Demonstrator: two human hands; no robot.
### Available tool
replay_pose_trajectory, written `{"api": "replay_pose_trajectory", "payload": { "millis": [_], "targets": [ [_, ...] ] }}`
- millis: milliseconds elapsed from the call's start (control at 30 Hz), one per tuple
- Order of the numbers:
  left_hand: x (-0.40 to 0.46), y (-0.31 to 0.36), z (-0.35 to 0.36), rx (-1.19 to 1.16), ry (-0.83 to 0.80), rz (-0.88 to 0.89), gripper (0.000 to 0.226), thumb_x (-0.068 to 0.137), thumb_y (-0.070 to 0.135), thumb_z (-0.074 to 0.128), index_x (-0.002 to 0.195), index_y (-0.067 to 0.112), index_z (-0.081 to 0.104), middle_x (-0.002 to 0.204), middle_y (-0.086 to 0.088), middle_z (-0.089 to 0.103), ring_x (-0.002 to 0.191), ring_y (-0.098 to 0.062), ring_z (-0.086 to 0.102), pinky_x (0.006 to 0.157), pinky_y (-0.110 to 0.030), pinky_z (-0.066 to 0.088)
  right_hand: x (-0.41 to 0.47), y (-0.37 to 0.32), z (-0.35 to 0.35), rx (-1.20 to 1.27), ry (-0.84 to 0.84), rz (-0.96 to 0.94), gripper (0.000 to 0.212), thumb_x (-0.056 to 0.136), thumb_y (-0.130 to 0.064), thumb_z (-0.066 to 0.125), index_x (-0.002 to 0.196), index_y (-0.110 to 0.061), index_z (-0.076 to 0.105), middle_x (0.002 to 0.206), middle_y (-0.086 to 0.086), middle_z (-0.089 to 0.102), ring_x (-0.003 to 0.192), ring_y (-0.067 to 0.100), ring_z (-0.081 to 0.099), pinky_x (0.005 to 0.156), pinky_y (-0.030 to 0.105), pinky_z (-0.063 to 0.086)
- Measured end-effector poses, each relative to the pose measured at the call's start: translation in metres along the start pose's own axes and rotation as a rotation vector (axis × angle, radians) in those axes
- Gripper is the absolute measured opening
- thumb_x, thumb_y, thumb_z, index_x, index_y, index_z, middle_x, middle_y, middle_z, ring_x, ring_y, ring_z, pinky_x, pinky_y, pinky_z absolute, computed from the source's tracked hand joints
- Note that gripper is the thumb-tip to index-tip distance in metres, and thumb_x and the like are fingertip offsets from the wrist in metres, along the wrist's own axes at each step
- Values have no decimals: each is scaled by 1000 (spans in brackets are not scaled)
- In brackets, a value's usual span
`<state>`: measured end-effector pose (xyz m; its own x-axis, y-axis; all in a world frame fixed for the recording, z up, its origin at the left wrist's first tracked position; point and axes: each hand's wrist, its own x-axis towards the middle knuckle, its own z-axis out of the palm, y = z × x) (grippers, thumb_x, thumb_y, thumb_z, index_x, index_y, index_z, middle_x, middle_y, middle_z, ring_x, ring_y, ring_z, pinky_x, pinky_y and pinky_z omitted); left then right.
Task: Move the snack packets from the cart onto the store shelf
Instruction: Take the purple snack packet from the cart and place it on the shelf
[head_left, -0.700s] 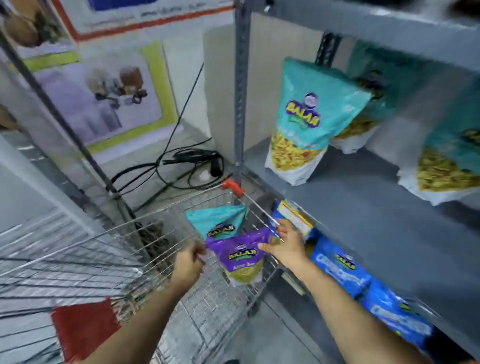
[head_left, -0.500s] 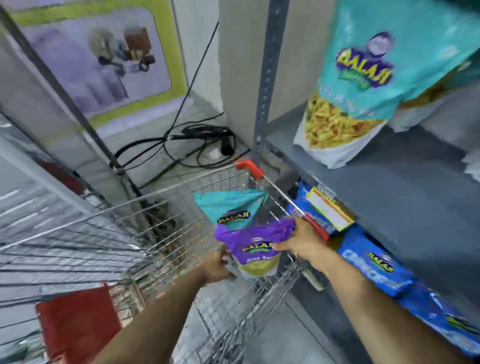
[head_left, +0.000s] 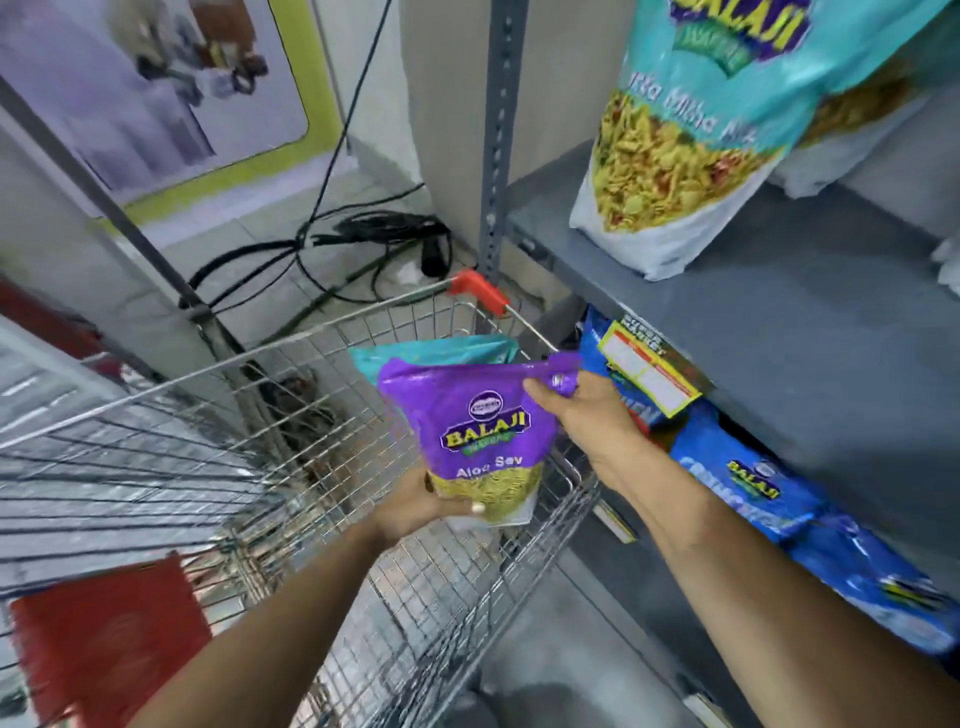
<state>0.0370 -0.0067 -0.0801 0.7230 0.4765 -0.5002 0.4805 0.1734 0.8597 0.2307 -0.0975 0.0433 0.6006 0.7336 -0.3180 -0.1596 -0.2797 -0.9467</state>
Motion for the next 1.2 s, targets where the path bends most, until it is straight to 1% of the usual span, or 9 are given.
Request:
{"api": "replay_pose_trajectory", "payload": {
  "millis": [200, 367, 500, 600, 767, 867, 967, 1100, 1200],
  "targets": [
    [-66, 107, -22, 11, -12, 183, 58, 59, 12, 90, 113, 17, 66, 115, -5, 74, 108, -24, 70, 96, -38, 53, -65, -105, -16, 269, 56, -163, 14, 86, -7, 69, 100, -8, 71, 93, 6, 78, 77, 17, 73, 69, 29, 60],
    [-123, 200, 5, 69, -57, 316, 51, 63, -1, 86, 110, 10, 66, 99, 7, 78, 93, -8, 72, 83, -21, 55, -141, -183, -57, 385, 102, -318, 13, 87, -7, 66, 100, -8, 68, 82, 0, 79, 71, 12, 73, 63, 25, 58],
    [-146, 252, 50, 97, -137, 403, 61, 54, 24, 91, 109, 15, 67, 109, -2, 77, 100, -17, 71, 92, -34, 55, -198, -219, -108, 373, 211, -390, 20, 85, -10, 68, 105, -6, 69, 100, 7, 77, 78, 16, 73, 72, 29, 60],
    [-149, 281, 101, 130, -246, 446, 59, 57, 22, 91, 110, 13, 67, 112, -6, 76, 102, -19, 71, 93, -33, 56, -236, -228, -159, 340, 317, -393, 28, 84, -15, 71, 108, -1, 69, 108, 18, 74, 86, 23, 71, 83, 37, 59],
    [-138, 303, 203, 196, -361, 501, 51, 56, 17, 93, 101, 8, 70, 90, 7, 79, 83, -5, 71, 76, -19, 55, -293, -216, -241, 318, 486, -376, 21, 87, -14, 67, 105, -3, 69, 100, 13, 76, 82, 21, 71, 83, 38, 56],
    [-127, 314, 264, 220, -433, 503, 44, 62, 9, 89, 101, 9, 70, 86, 9, 79, 81, -4, 70, 74, -18, 53, -320, -210, -286, 319, 577, -397, 30, 87, -16, 68, 112, 0, 66, 103, 15, 75, 83, 21, 71, 81, 36, 59],
    [-114, 324, 320, 220, -519, 488, 45, 66, 7, 87, 107, 7, 67, 94, 4, 78, 85, -6, 70, 78, -20, 53, -340, -207, -324, 287, 662, -411, 48, 76, -26, 73, 113, 5, 65, 109, 20, 72, 90, 27, 69, 88, 44, 55],
    [-92, 329, 393, 246, -671, 479, 52, 71, 0, 81, 120, 4, 61, 117, -8, 72, 102, -11, 67, 89, -20, 54, -347, -184, -382, 303, 827, -393, 16, 84, -13, 72, 98, -5, 73, 112, 21, 71, 100, 30, 68, 100, 50, 51],
    [-82, 335, 421, 239, -687, 471, 53, 73, -2, 80, 122, 2, 60, 122, -12, 69, 104, -11, 64, 86, -15, 54, -344, -176, -403, 346, 920, -411, 15, 79, -12, 76, 93, -12, 72, 100, 6, 75, 99, 26, 68, 101, 47, 51]
  ]
}}
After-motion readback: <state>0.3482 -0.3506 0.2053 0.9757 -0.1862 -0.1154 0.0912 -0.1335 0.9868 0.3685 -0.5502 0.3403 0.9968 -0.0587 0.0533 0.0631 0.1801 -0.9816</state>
